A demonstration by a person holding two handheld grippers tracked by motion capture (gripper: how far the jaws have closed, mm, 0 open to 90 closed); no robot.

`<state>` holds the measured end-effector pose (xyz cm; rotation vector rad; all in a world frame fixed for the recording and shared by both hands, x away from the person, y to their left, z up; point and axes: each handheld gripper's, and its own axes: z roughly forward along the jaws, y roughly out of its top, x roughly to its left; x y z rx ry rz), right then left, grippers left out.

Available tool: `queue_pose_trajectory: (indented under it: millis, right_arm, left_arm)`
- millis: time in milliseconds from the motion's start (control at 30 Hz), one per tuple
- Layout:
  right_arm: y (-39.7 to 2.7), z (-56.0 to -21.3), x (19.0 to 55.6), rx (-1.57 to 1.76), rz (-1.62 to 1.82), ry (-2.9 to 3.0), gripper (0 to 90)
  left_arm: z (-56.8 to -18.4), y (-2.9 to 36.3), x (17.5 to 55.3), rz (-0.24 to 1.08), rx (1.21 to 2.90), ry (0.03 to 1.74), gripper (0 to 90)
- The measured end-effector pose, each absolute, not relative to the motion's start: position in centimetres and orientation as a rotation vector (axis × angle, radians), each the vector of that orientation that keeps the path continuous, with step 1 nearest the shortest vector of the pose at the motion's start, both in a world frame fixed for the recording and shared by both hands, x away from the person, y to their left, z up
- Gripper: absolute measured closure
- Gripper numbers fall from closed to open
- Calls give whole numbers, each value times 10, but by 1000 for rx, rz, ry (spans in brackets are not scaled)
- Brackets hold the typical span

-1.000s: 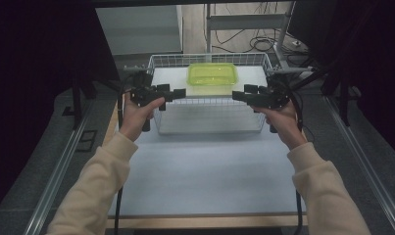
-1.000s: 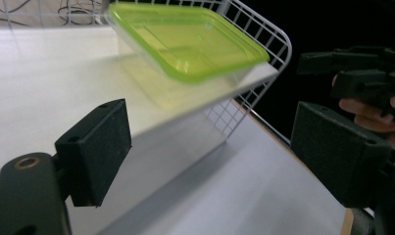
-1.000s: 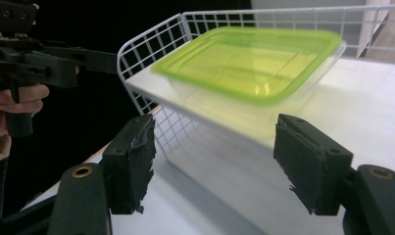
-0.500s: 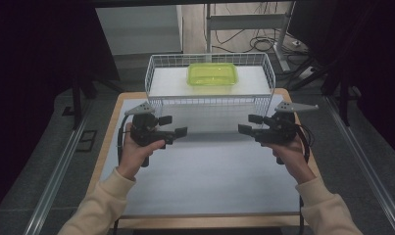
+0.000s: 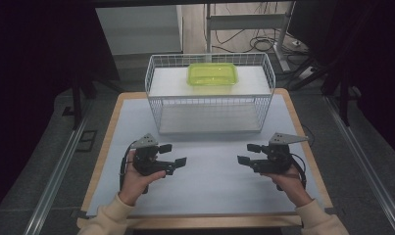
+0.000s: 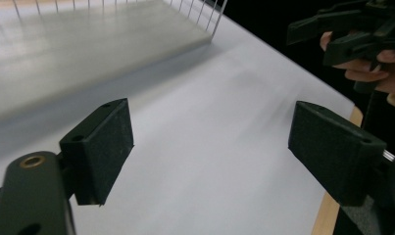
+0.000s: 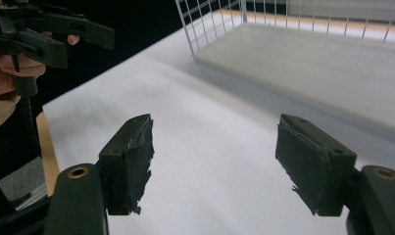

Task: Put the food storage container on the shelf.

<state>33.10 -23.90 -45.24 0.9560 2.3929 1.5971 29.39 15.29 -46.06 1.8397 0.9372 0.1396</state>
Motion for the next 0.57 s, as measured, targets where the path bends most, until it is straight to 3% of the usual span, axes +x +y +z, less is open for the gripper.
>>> queue_pose_trajectory:
  millis: [567]
  right_arm:
    - [-244, -467, 328, 985, 1572, 2402, 293]
  left_arm:
    - [-479, 154, 301, 95, 1837, 982, 172]
